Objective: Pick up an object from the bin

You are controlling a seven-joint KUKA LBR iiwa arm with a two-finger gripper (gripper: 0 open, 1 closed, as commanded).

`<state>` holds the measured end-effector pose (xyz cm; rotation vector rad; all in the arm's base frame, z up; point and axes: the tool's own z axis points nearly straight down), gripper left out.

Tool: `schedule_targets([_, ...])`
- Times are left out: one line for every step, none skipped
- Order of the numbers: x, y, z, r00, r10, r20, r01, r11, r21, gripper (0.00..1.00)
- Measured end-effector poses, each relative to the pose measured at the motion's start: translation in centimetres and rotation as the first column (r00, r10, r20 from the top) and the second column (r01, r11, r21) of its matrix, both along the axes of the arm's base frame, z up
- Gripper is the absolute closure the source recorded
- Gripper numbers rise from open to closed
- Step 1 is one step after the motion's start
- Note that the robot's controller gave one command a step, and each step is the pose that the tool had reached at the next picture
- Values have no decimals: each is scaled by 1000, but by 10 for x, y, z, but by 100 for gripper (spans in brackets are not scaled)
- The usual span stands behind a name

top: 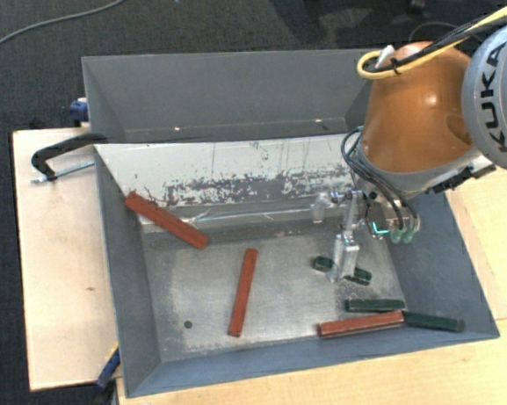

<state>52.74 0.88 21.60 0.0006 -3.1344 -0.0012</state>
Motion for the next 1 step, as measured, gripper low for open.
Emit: schedule_targets([69, -52, -149, 987, -161, 7, 161, 987, 0, 0])
